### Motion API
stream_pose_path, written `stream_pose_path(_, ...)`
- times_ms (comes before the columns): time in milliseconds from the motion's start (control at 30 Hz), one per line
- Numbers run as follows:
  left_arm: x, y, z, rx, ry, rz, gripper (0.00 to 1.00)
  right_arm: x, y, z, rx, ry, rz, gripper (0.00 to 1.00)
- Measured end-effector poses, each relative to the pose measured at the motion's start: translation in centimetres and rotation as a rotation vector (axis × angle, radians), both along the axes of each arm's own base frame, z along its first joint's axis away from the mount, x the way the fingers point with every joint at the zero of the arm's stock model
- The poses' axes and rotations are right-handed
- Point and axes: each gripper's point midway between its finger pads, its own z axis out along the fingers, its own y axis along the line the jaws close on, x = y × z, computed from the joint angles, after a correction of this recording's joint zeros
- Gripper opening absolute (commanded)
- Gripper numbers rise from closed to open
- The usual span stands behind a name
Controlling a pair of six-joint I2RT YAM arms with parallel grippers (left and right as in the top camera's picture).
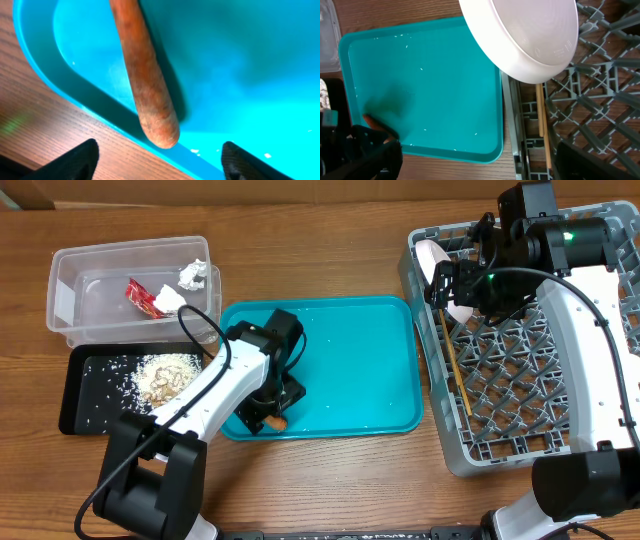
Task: Sort waste into correct bins and load items into the dishwasher
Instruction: 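Reach left gripper down to the carrot on the teal tray and grasp it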
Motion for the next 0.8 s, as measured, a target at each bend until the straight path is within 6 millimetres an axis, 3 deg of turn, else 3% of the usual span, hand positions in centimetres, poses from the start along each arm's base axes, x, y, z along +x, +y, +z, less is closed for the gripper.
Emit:
stream_pose_path(233, 0.9, 1.8, -0.4, 0.013, -0.016, 0.053, 0.85, 0.0, 0.0, 0.0, 0.0, 0.0, 0.0, 1.0)
stream_pose_path(567, 0.2, 2.3, -3.8, 0.0, -0.042, 0.062, 0.83, 0.0, 0.0, 0.0, 0.001, -0.001, -0.001, 1.0)
stream_pose_path(633, 0.1, 2.2, -4.3, -0.008, -0.052, 0.062, 0.78, 0.0, 0.0, 0.0, 0.0, -0.001, 0.0, 1.0)
stream_pose_path(800, 0.9, 1.7, -4.5, -0.039, -0.098, 0.05, 0.47, 0.0, 0.0, 0.0, 0.0, 0.0, 0.0, 1.0)
